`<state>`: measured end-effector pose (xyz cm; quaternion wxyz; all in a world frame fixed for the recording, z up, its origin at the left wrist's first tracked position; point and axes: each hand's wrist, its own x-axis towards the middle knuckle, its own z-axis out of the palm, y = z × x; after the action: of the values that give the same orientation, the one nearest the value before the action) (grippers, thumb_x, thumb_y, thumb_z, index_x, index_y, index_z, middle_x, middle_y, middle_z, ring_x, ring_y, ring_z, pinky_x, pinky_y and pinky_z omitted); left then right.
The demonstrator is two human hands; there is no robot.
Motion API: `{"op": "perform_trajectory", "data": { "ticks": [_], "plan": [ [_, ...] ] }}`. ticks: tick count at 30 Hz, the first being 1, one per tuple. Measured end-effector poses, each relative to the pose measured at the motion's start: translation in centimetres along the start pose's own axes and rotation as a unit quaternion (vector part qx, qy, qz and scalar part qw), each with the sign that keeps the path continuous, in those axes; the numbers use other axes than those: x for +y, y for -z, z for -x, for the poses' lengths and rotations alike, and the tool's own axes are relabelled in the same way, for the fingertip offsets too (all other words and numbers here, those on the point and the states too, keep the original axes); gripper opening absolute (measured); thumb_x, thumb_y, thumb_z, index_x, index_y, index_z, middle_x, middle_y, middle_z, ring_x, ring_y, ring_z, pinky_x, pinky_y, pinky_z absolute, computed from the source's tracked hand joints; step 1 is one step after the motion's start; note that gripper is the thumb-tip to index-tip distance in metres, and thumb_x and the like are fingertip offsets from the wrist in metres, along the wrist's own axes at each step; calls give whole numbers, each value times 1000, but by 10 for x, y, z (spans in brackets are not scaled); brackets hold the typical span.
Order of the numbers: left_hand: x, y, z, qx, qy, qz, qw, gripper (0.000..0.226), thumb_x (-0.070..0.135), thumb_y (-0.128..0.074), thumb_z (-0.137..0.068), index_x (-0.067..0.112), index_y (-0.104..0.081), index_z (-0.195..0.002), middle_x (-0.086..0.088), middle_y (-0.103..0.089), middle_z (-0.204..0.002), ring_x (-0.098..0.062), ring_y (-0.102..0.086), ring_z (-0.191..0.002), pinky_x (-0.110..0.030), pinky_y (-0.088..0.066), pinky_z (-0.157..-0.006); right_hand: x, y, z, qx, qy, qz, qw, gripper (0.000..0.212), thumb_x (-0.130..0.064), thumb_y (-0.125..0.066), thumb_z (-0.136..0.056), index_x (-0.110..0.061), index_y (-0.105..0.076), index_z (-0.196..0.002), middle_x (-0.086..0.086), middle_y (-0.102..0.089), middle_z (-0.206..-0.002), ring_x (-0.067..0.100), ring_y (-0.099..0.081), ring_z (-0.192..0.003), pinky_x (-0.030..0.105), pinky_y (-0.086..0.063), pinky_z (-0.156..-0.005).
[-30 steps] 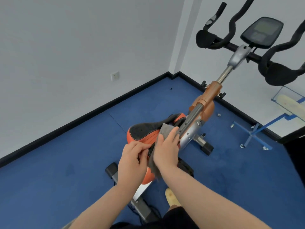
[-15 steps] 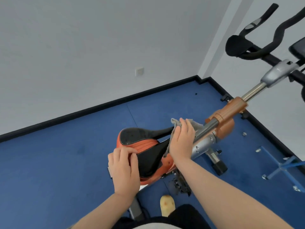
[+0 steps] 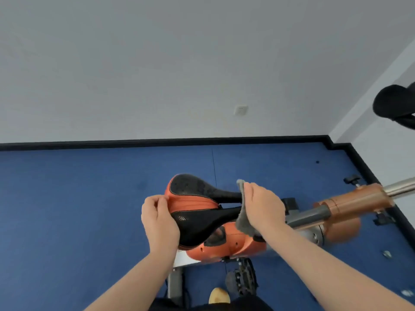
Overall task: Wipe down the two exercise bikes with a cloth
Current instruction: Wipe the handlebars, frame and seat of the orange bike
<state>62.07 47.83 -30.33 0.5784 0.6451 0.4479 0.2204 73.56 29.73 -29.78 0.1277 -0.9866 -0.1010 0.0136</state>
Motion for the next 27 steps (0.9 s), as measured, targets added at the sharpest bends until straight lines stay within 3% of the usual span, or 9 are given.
{"op": "perform_trajectory", "data": {
  "ticks": [2,5,8,11,14,18,22,24,27],
  "plan": [
    [8,-10,-3,49,102,16,993,17,26,-39,-99,21,-54,-98,1,-57,-109,-23,-54,-104,-47,-45,-95,-31,-2,13,9,116,48,992,49,-41,-13,-98,-22,-53,-78,-3,-61,-72,25,-59,-71,35,-38,-60],
    [12,-15,-3,53,87,-30,994,17,30,-35,-101,21,-50,-101,1,-56,-106,-19,-54,-94,-46,-45,-91,-59,0,-2,-15,202,13,979,49,-43,-13,-101,-22,-57,-92,-3,-62,-78,23,-61,-73,34,-38,-59],
    [13,-12,-3,8,69,-85,994,21,32,-30,-103,23,-49,-106,6,-58,-100,-17,-55,-92,-42,-45,-86,-55,-7,-21,-82,208,30,974,43,-41,-15,-103,-23,-53,-99,-2,-58,-78,23,-54,-68,33,-34,-58],
    [10,-12,-2,10,57,-126,990,26,34,-26,-103,25,-51,-100,7,-59,-90,-11,-55,-84,-38,-42,-77,-44,-5,-1,19,207,55,977,43,-44,-10,-100,-26,-44,-80,-11,-46,-65,16,-43,-57,31,-24,-52],
    [13,-14,-4,34,48,-139,989,29,33,-25,-104,24,-51,-96,6,-59,-85,-13,-56,-80,-38,-44,-74,-58,-6,-6,-21,181,26,983,48,-45,-4,-99,-25,-44,-80,-8,-54,-67,15,-38,-54,30,-22,-50],
    [14,-13,-3,34,47,-144,988,28,29,-25,-103,23,-52,-99,5,-60,-86,-15,-57,-81,-41,-50,-78,-99,-14,-38,-155,133,-2,979,43,-36,-11,-103,-20,-50,-112,1,-62,-99,25,-54,-81,35,-38,-65],
    [10,-12,0,38,46,-147,987,28,29,-25,-102,27,-52,-98,6,-61,-87,-18,-58,-85,-45,-51,-80,-67,-9,-3,-63,224,-70,970,52,-50,-10,-99,-37,-39,-141,-13,-58,-126,18,-60,-107,36,-46,-77],
    [13,-14,-3,43,51,-157,985,28,28,-25,-102,24,-53,-99,5,-60,-87,-21,-58,-87,-45,-50,-82,-69,-6,-19,-119,208,-75,968,48,-47,-10,-101,-37,-45,-132,-11,-61,-120,20,-60,-104,37,-46,-80],
    [14,-15,-5,43,59,-160,984,28,26,-26,-102,21,-53,-99,4,-60,-88,-23,-58,-86,-44,-50,-82,-113,-17,-49,-201,132,-42,970,45,-37,-11,-102,-24,-53,-112,2,-62,-109,27,-56,-100,38,-41,-78]
  ]
}}
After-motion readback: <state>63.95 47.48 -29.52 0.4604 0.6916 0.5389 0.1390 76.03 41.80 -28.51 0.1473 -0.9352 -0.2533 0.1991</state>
